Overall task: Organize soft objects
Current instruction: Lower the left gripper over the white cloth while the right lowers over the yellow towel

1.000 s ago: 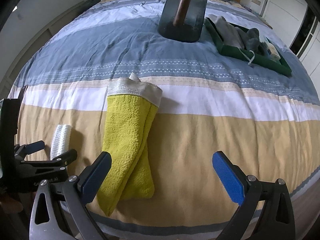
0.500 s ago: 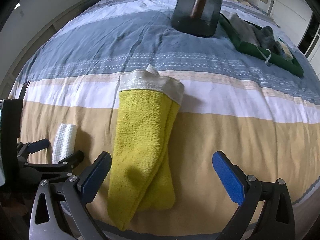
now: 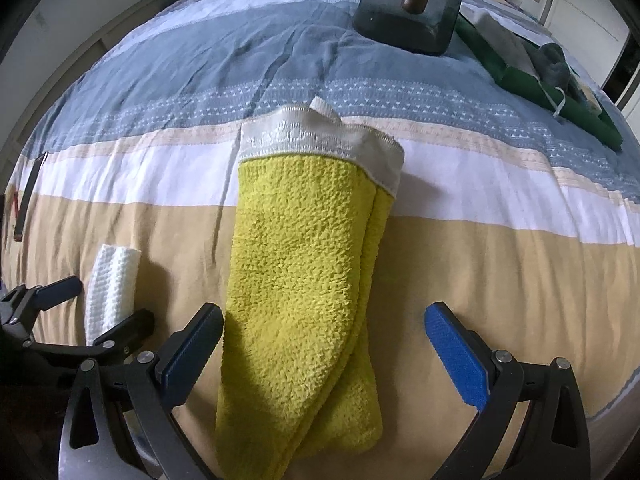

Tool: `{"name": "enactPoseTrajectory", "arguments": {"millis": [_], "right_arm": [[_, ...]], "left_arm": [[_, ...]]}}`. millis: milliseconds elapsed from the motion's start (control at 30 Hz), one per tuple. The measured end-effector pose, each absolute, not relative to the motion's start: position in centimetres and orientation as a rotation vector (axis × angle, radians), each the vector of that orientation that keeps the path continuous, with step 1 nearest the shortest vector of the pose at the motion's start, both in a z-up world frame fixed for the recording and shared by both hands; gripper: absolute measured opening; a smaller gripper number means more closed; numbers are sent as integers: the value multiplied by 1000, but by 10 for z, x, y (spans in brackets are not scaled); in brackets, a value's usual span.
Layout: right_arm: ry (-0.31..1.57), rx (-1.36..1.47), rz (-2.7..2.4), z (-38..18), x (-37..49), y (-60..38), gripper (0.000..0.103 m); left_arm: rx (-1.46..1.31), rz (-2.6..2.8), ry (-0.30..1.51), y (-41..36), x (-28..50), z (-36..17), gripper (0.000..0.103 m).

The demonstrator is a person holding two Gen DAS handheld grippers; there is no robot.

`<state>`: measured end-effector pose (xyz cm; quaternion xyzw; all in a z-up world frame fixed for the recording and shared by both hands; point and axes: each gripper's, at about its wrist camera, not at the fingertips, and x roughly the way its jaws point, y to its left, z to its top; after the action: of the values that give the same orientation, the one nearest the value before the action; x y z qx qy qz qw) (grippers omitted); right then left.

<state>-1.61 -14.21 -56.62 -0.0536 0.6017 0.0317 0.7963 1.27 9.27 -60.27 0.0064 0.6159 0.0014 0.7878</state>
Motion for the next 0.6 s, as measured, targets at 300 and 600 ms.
{"name": "enactPoseTrajectory", "arguments": {"millis": [300, 600], "right_arm": [[1307, -106, 44, -581, -9, -143, 103], [1318, -129, 18, -591, -4, -137, 100]], "left_arm": [[25, 10, 1321, 92, 13, -605, 102], [31, 13, 1317, 91, 13, -605, 102]]}}
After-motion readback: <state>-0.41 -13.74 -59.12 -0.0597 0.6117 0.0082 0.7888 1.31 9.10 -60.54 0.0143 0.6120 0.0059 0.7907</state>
